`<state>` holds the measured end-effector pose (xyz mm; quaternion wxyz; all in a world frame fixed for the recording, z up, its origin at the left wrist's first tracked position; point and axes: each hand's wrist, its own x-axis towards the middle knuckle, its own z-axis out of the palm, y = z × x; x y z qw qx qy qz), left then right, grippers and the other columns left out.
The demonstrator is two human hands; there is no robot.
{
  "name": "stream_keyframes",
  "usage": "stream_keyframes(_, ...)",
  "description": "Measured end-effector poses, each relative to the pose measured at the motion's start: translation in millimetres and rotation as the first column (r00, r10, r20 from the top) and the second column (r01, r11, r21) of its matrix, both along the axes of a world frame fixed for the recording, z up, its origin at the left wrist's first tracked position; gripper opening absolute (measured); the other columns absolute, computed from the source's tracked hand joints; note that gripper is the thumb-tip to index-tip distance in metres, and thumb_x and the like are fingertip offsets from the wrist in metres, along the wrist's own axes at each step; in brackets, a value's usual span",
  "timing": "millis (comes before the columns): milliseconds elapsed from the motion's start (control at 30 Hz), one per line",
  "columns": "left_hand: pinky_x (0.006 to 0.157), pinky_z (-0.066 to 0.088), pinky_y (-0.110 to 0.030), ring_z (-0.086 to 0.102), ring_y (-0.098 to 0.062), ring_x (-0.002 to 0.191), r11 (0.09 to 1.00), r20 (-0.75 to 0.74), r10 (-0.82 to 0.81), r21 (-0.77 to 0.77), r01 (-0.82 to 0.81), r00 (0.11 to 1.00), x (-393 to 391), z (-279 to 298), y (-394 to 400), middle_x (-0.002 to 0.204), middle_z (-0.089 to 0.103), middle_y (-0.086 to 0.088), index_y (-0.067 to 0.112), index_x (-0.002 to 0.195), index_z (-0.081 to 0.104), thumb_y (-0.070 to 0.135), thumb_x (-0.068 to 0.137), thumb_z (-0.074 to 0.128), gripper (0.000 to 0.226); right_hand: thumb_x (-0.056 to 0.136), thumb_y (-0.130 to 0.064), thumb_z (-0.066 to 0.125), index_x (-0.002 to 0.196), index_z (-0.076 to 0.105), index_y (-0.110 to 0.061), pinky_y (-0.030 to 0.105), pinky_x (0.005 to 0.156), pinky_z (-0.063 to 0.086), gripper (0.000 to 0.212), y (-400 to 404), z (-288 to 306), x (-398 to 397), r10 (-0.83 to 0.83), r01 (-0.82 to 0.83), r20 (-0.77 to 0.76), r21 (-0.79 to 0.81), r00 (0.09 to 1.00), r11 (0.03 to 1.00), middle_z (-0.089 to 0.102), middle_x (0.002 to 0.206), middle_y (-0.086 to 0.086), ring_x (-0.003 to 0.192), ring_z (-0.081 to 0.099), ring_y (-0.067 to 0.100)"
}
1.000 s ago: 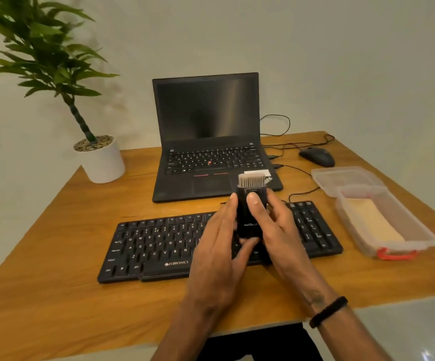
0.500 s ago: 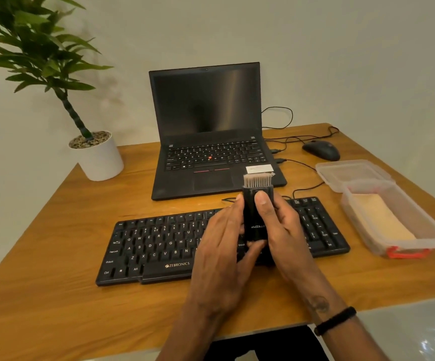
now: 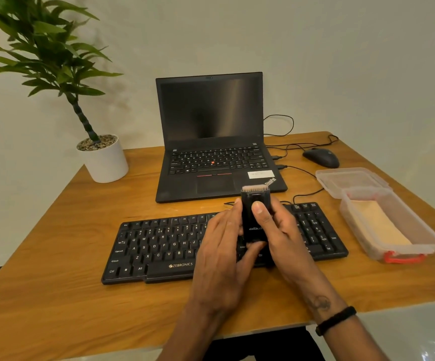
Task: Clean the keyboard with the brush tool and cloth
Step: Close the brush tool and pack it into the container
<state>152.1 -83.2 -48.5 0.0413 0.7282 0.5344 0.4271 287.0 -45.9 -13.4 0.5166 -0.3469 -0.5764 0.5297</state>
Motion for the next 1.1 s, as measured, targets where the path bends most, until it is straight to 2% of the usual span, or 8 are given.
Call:
stream_keyframes(300, 0.116, 0.041, -0.030, 0.038, -0.006, 0.143, 1.000, 0.031, 0.006, 0.015, -0.007, 1.000, 0.2, -2.1, 0.9, 0.152, 0.044, 0.007, 0.022, 0.162, 0.021, 0.044, 0.095, 0.063, 0.082, 0.106, -0.028, 0.050, 0.137, 0.057, -0.025, 0.042, 0.097, 0.057, 0.032, 0.3, -1.4, 6.7, 0.083, -0.083, 0.062, -0.007, 0.995, 0.997, 0.071, 0.124, 0.005, 0.119, 0.068, 0.023)
stream_keyframes(400, 0.115, 0.041, -0.029, 0.039, -0.006, 0.142, 1.000, 0.040, 0.007, 0.020, -0.007, 0.999, 0.1, -2.5, 1.2, 0.151, 0.041, 0.010, 0.024, 0.162, 0.019, 0.045, 0.096, 0.060, 0.082, 0.107, -0.025, 0.050, 0.139, 0.055, -0.026, 0.042, 0.099, 0.056, 0.033, 0.2, -1.5, 7.4, 0.084, -0.086, 0.103, 0.015, 0.991, 0.996, 0.070, 0.126, 0.001, 0.121, 0.067, 0.018)
stream_keyframes(600, 0.113, 0.039, -0.023, 0.043, -0.006, 0.137, 0.999, 0.043, 0.007, 0.043, -0.009, 0.999, 1.4, -0.7, 0.9, 0.147, 0.043, 0.010, 0.023, 0.163, 0.020, 0.049, 0.097, 0.060, 0.082, 0.104, -0.023, 0.057, 0.136, 0.058, -0.025, 0.044, 0.097, 0.057, 0.032, 0.4, 2.2, 10.0, 0.097, -0.097, 0.019, -0.007, 0.995, 0.995, 0.071, 0.123, 0.010, 0.118, 0.068, 0.025)
stream_keyframes(700, 0.113, 0.038, -0.019, 0.041, -0.002, 0.135, 0.998, 0.029, -0.035, 0.058, 0.033, 0.999, 4.1, 2.2, -0.4, 0.145, 0.048, 0.008, 0.021, 0.164, 0.020, 0.049, 0.098, 0.060, 0.083, 0.093, -0.018, 0.058, 0.128, 0.063, -0.027, 0.046, 0.093, 0.057, 0.036, -1.9, 4.6, 15.0, 0.094, -0.094, -0.046, 0.002, 0.995, 0.996, 0.069, 0.115, 0.017, 0.107, 0.068, 0.030)
stream_keyframes(800, 0.114, 0.038, -0.022, 0.040, -0.002, 0.136, 0.996, 0.034, -0.067, 0.070, 0.064, 0.997, 9.1, 6.1, -2.5, 0.146, 0.044, 0.013, 0.022, 0.164, 0.019, 0.054, 0.099, 0.056, 0.081, 0.090, -0.016, 0.061, 0.136, 0.049, -0.030, 0.044, 0.086, 0.058, 0.049, -7.3, 9.4, 23.0, 0.067, -0.067, -0.023, 0.034, 0.997, 0.997, 0.069, 0.107, 0.015, 0.099, 0.070, 0.031)
stream_keyframes(900, 0.113, 0.030, -0.009, 0.041, 0.000, 0.131, 0.993, 0.081, -0.089, 0.089, 0.082, 0.993, 23.3, 12.8, -4.1, 0.141, 0.043, 0.016, 0.019, 0.164, 0.022, 0.055, 0.098, 0.054, 0.081, 0.089, -0.015, 0.062, 0.140, 0.036, -0.035, 0.039, 0.078, 0.061, 0.061, -13.2, 19.4, 33.9, -0.019, 0.016, 0.035, 0.094, 0.999, 0.995, 0.068, 0.108, 0.017, 0.094, 0.073, 0.031)
stream_keyframes(967, 0.109, 0.027, -0.003, 0.042, 0.002, 0.126, 0.991, 0.116, -0.107, 0.090, 0.096, 0.988, 36.9, 18.6, -3.5, 0.137, 0.046, 0.015, 0.019, 0.164, 0.023, 0.053, 0.098, 0.057, 0.081, 0.092, -0.013, 0.061, 0.140, 0.032, -0.034, 0.036, 0.075, 0.061, 0.060, -15.9, 27.5, 42.8, -0.086, 0.076, 0.070, 0.135, 0.994, 0.988, 0.065, 0.111, 0.017, 0.090, 0.073, 0.028)
stream_keyframes(1100, 0.107, 0.031, -0.005, 0.046, 0.002, 0.121, 0.986, 0.157, -0.147, 0.104, 0.131, 0.977, 67.1, 32.9, 2.4, 0.134, 0.055, 0.007, 0.022, 0.163, 0.024, 0.049, 0.097, 0.061, 0.081, 0.101, -0.005, 0.056, 0.141, 0.036, -0.037, 0.039, 0.076, 0.063, 0.055, -17.7, 44.2, 72.7, -0.169, 0.153, 0.087, 0.160, 0.982, 0.975, 0.068, 0.111, 0.010, 0.094, 0.074, 0.029)
